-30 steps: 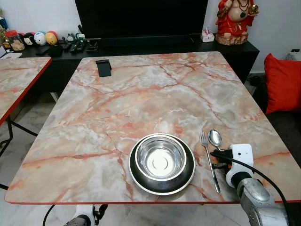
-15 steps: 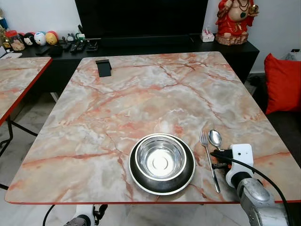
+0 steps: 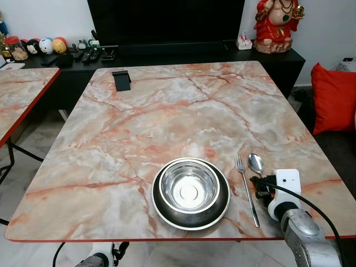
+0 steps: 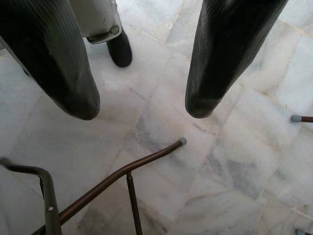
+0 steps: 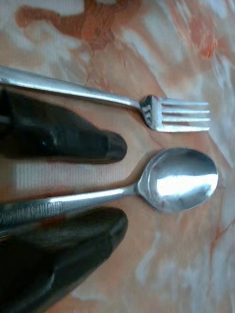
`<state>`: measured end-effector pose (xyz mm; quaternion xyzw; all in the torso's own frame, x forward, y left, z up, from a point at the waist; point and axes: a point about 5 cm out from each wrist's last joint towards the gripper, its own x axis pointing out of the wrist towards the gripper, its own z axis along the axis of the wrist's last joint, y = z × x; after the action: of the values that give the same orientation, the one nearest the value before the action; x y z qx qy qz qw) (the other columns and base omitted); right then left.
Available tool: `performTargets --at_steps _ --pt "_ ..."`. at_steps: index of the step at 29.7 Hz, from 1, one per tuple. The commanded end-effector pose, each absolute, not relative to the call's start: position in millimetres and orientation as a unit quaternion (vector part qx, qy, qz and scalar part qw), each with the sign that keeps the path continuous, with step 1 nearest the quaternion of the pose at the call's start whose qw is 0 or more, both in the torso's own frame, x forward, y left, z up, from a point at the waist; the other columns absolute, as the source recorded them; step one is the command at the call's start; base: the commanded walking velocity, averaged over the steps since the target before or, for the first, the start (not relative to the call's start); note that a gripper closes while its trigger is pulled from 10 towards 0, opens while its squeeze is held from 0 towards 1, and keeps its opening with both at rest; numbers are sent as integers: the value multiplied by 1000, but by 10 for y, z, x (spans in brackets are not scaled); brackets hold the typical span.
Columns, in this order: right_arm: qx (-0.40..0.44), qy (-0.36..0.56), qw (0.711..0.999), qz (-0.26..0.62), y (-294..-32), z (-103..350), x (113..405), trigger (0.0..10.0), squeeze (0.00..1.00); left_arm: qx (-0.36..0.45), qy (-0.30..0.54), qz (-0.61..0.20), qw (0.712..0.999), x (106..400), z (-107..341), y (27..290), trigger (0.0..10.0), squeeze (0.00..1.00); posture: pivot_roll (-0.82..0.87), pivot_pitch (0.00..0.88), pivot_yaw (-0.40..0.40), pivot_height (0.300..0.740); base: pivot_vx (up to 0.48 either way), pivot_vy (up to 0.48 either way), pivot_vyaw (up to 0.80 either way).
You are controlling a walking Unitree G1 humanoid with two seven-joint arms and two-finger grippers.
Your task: Setting the table
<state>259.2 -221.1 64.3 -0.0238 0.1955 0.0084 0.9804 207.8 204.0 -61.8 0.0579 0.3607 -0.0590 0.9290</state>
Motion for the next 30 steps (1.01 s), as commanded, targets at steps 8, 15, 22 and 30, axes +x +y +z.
performTargets --at_steps 8,15,22,30 --pt "-14 222 975 15 -2168 546 2553 10000 729 62 368 -61 926 2054 -634 2056 10000 0 -32 0 47 740 0 0 0" --pt "-16 203 979 15 -2162 615 2585 10000 0 63 368 -61 926 2055 -632 2060 10000 0 -32 0 47 740 0 0 0" --pt "9 157 987 14 -2148 783 2668 10000 0 62 368 -62 926 2061 -630 2056 10000 0 -34 0 48 740 0 0 0" --pt "11 146 989 18 -2148 855 2706 10000 0 62 368 -62 926 2069 -628 2049 10000 0 -34 0 47 740 0 0 0"
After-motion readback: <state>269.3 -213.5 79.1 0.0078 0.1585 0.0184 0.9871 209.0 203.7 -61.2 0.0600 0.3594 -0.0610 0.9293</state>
